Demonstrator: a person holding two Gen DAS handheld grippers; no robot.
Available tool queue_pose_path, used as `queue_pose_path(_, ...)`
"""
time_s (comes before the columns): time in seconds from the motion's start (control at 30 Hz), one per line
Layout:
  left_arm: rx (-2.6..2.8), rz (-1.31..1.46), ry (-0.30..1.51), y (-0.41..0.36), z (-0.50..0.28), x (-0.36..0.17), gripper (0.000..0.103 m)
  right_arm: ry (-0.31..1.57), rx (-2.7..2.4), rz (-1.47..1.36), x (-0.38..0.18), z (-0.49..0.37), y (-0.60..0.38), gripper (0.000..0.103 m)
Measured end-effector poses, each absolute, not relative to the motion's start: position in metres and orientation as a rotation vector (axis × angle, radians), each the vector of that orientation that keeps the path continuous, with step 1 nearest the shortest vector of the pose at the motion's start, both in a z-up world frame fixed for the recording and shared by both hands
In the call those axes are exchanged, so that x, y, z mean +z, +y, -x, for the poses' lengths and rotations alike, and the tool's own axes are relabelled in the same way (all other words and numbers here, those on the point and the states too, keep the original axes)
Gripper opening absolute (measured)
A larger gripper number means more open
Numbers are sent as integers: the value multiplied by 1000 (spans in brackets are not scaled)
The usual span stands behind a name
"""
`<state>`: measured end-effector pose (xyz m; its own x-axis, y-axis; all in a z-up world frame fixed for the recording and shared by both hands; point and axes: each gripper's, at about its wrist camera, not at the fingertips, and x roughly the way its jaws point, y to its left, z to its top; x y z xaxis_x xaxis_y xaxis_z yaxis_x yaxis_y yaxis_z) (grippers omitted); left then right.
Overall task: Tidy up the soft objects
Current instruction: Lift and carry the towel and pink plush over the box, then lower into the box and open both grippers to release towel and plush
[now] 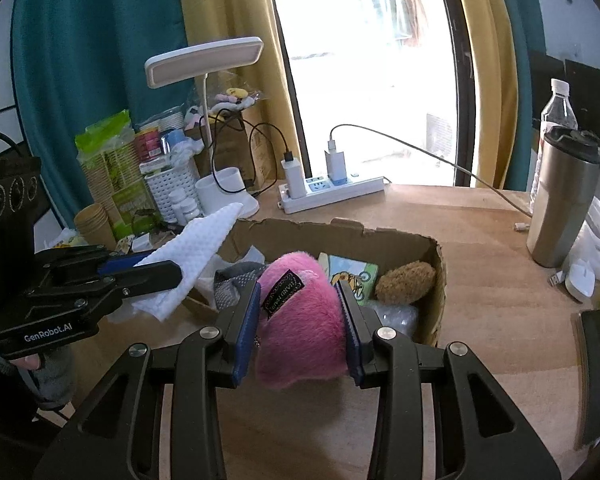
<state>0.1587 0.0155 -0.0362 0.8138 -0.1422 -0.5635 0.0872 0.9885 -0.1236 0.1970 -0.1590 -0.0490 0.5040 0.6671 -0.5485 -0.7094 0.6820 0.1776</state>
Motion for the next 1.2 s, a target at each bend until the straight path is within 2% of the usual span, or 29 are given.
queue_pose_path(0.53, -136, 88, 596, 21, -196, -33, 15, 627, 825, 69, -49, -229, -151, 40)
queue_pose_path(1.2, -139, 125, 654, 33, -237, -61, 15, 663, 845, 65, -67, -266, -128, 40)
